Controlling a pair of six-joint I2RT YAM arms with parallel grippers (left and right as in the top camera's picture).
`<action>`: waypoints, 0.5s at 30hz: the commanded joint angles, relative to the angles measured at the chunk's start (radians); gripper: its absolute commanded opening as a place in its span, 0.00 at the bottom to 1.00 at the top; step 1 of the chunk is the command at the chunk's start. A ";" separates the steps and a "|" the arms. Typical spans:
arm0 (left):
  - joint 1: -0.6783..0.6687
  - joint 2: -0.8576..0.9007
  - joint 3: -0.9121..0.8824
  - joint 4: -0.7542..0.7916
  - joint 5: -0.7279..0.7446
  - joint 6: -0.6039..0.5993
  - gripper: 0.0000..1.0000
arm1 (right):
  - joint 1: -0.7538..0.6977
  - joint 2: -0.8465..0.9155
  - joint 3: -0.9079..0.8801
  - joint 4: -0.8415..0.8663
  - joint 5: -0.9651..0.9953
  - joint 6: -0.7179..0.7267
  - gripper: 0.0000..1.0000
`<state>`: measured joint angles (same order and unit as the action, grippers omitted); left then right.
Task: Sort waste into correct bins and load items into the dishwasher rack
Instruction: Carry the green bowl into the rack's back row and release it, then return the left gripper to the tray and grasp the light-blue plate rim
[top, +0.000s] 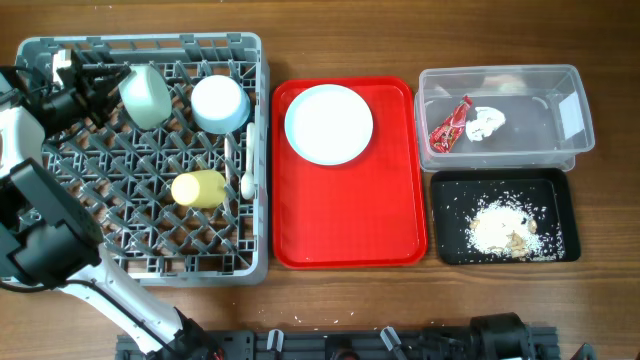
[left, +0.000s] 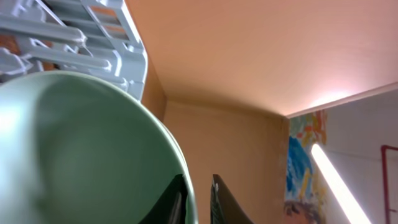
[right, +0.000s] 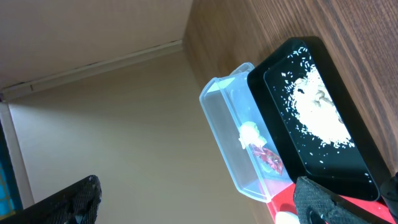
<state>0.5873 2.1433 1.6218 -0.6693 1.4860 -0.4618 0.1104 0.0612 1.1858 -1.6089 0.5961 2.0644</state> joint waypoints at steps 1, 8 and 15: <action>0.027 0.006 -0.005 -0.001 -0.060 0.006 0.19 | -0.001 -0.006 -0.002 0.002 0.010 0.007 1.00; 0.060 0.003 -0.005 -0.015 -0.161 0.005 0.36 | -0.001 -0.006 -0.002 0.002 0.010 0.007 1.00; 0.136 -0.100 -0.005 -0.157 -0.242 -0.016 0.84 | -0.001 -0.006 -0.002 0.002 0.010 0.007 1.00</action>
<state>0.6872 2.1407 1.6218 -0.7952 1.3159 -0.4644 0.1104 0.0612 1.1858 -1.6085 0.5961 2.0644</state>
